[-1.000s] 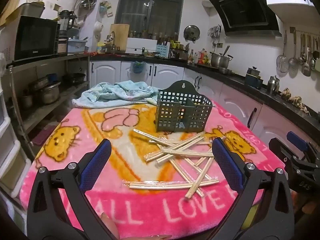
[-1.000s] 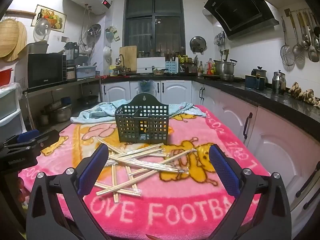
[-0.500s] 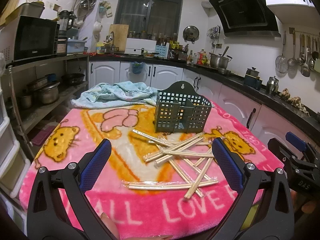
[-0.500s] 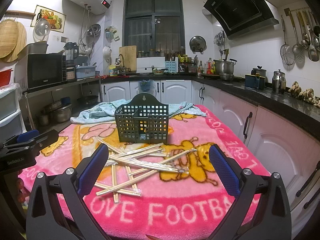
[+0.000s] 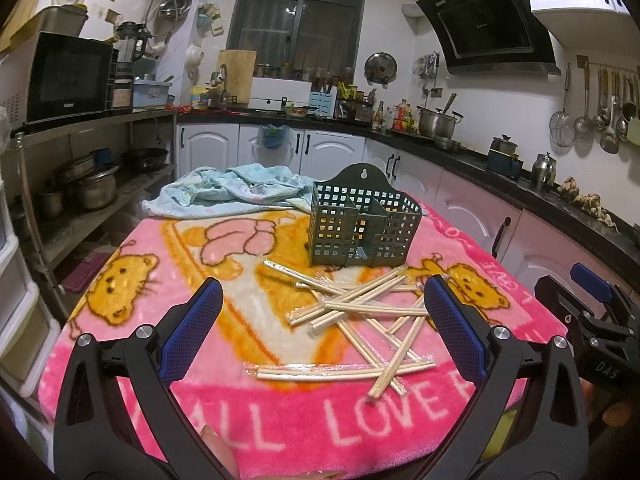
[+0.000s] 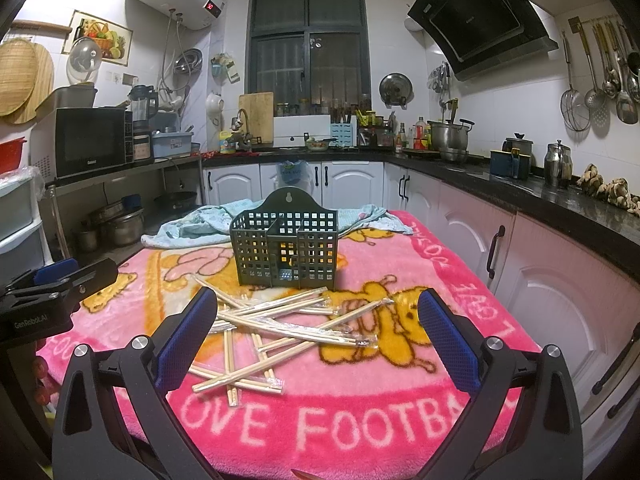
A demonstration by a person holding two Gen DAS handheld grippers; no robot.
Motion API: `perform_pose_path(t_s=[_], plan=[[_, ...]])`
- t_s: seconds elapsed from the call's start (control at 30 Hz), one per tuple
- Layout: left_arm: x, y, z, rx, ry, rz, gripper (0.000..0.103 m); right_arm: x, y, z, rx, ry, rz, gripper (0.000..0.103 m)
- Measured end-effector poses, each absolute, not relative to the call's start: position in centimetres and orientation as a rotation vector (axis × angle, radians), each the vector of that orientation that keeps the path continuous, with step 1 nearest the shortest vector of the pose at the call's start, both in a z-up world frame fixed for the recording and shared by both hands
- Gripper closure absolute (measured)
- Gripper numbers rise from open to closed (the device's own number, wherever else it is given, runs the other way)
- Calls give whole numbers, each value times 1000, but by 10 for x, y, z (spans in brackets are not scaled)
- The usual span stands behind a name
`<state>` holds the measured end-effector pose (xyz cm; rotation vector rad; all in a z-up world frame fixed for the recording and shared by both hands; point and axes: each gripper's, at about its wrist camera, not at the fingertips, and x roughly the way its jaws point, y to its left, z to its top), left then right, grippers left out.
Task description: Organize utensils
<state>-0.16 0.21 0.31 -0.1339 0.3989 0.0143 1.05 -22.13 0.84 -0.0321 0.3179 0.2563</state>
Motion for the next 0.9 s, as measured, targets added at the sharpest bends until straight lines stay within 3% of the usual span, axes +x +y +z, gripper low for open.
perform_pose_path(t_s=[0.9], plan=[[4, -2, 9, -150, 428, -2, 10, 11, -220, 11, -37, 317, 265, 6]])
